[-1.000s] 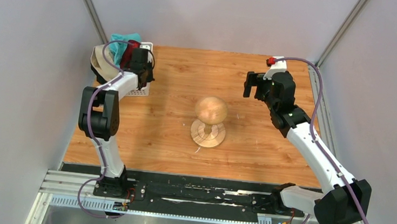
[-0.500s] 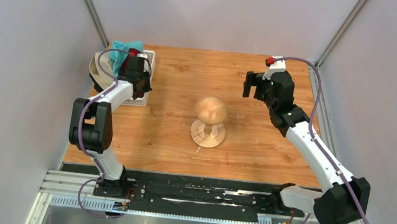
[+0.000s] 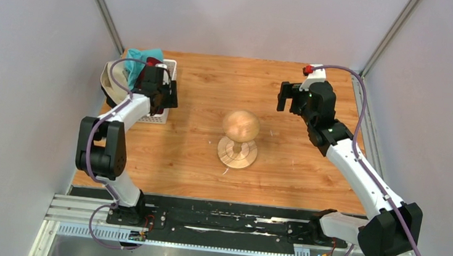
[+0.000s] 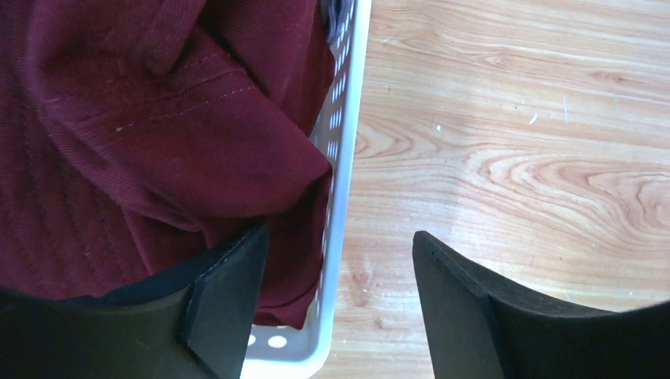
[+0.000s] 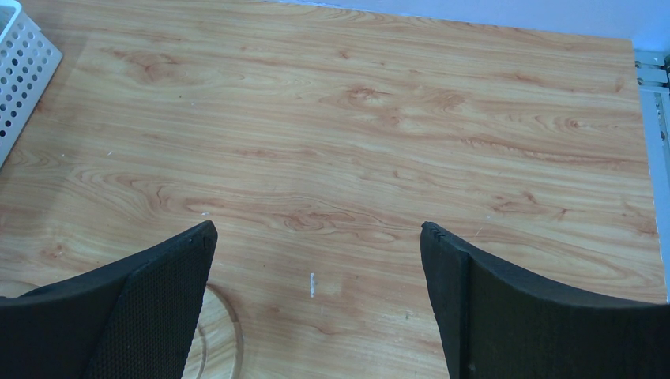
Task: Stack the hats
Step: Adjust the bin at the corner of the board.
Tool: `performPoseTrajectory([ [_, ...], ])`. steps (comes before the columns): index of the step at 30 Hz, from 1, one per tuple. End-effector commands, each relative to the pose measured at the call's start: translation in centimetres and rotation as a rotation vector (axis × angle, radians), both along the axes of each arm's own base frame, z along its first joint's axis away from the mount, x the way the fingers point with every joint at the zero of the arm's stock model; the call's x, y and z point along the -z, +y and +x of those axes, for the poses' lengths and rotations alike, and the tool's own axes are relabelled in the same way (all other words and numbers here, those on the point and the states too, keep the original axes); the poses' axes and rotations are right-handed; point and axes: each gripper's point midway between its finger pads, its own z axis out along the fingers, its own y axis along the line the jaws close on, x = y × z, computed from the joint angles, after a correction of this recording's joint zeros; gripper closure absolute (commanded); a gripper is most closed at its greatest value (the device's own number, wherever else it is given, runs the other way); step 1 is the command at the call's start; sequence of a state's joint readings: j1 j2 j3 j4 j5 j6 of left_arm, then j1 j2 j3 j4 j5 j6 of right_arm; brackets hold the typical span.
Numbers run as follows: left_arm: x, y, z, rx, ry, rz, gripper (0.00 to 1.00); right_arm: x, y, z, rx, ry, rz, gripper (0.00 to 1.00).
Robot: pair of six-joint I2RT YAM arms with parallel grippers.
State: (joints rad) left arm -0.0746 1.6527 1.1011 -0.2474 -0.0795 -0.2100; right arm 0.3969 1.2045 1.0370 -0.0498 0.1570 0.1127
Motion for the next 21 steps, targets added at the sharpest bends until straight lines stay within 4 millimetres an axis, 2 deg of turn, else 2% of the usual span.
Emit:
performPoseTrajectory([
  [1,-4.5,-0.4,0.8,0.022,-0.091,-0.009,0.26,-1.4,-0.2,0.1,0.007,-0.031,0.026,0.01],
  [7,-9.5,-2.3,0.8,0.070,-0.187,-0.065,0.26,-1.4,-0.2,0.2,0.008,-0.030,0.026,0.01],
  [9,-11.3,-3.3,0.2,0.097,-0.224,-0.092,0.26,-1.6,-0.3,0.2,0.011,-0.034,0.023,0.01],
  [12,-12.8,-5.4,-1.3,0.154,-0.254,-0.135,0.26,-1.7,-0.5,0.2,0.022,-0.036,0.016,0.01],
  [16,-12.9,-8.0,-4.0,0.208,-0.268,-0.177,0.26,-2.1,-0.7,0.3,0.031,-0.040,0.008,0.01],
  [18,-12.3,-9.2,-5.7,0.243,-0.256,-0.209,0.26,-2.5,-1.1,0.6,0.049,-0.045,0.003,0.01],
  [21,-11.2,-10.0,-8.1,0.267,-0.231,-0.225,0.25,-3.2,-1.4,1.1,0.064,-0.044,0.000,0.01],
])
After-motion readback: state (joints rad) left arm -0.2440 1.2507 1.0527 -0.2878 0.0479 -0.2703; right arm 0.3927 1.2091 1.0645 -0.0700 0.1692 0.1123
